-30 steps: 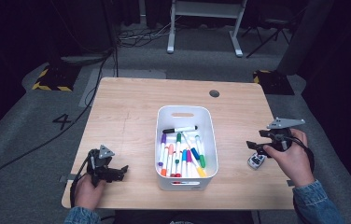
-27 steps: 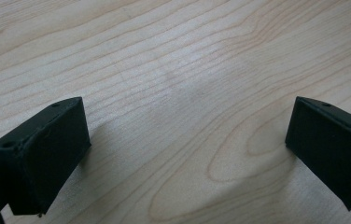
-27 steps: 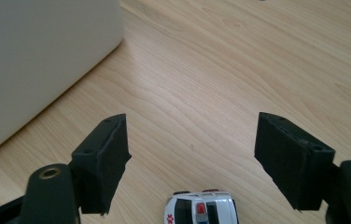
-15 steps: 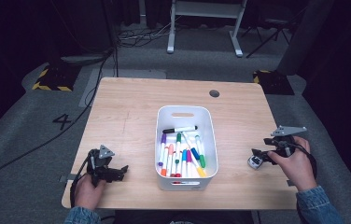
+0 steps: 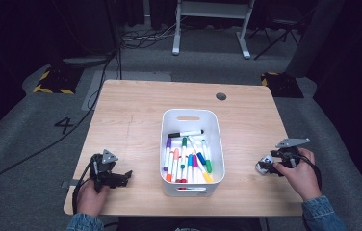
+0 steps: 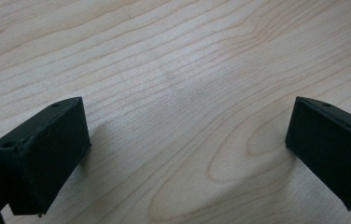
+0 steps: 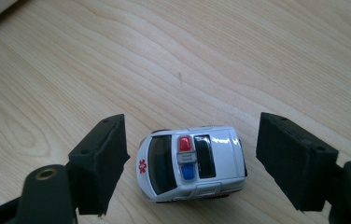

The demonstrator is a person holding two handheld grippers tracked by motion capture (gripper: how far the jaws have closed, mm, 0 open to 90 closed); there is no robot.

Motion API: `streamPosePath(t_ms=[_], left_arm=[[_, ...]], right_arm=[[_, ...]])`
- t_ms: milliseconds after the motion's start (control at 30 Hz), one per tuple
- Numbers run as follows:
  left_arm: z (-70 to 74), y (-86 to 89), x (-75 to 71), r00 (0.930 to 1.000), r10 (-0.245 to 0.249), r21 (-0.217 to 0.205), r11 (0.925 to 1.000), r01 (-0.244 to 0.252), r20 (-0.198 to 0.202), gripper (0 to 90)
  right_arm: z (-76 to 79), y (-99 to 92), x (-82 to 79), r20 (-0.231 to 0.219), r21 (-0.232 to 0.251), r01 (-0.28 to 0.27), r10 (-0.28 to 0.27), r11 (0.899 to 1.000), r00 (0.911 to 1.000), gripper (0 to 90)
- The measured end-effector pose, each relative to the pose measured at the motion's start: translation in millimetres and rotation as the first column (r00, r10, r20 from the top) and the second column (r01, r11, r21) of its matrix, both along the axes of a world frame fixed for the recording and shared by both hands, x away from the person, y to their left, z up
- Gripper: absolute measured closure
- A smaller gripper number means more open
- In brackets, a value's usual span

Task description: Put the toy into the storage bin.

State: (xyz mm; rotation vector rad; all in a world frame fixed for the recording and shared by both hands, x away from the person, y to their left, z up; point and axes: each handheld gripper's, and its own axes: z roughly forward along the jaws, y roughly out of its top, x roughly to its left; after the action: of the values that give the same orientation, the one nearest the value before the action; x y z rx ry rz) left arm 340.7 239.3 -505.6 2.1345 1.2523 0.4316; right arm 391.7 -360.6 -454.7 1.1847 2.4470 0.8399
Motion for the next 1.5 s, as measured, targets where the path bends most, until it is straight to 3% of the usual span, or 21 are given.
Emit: streamPosePath(t_ms=[567,900,1067,1300,1333,1367,1433,1500], left_arm=[[0.1,0.1,0.1,1.0000,0.002,0.003,1.0000,-0.002,0.002,0.0],[0.0,0.0,0.0,1.0000,0.000,0.000,1.0000,0.000,0.000,0.0],[0.1,0.1,0.1,1.0000,0.002,0.003,1.0000,-0.002,0.003,0.0],[0.1,0.1,0.0,1.0000,0.002,0.003,1.0000,-0.002,0.002,0.0],[0.0,0.0,0.0,1.0000,0.001,0.001,1.0000,-0.001,0.000,0.0],[0.1,0.1,0.1,1.0000,0.001,0.003,1.0000,-0.001,0.002,0.0],[0.0,0.1,0.0,1.0000,0.000,0.002,1.0000,0.000,0.001,0.0],[0.0,0.1,0.0,1.0000,0.000,0.000,1.0000,0.000,0.000,0.0]], right_arm=[[-29.3,-3.0,0.4,-0.051,-0.033,-0.030,0.029,0.999,0.9983,22.2],[-31.2,-1.9,-2.8,-0.023,-0.021,-0.028,0.028,0.999,0.9994,25.0],[-29.6,0.0,-3.3,-0.039,-0.019,-0.017,0.016,1.000,0.9991,25.5],[-20.8,1.5,-5.6,-0.028,0.006,0.001,-0.001,1.000,0.9996,30.0],[-7.6,-0.9,-7.7,-0.012,0.100,0.009,-0.008,0.995,0.9999,38.6],[-3.7,-0.3,-7.9,-0.020,0.101,0.006,-0.004,0.995,0.9998,38.8],[0.8,0.6,-6.6,-0.005,0.020,-0.017,0.017,1.000,0.9998,38.7],[1.2,1.8,-4.7,-0.003,0.011,-0.032,0.032,0.999,0.9995,38.5]])
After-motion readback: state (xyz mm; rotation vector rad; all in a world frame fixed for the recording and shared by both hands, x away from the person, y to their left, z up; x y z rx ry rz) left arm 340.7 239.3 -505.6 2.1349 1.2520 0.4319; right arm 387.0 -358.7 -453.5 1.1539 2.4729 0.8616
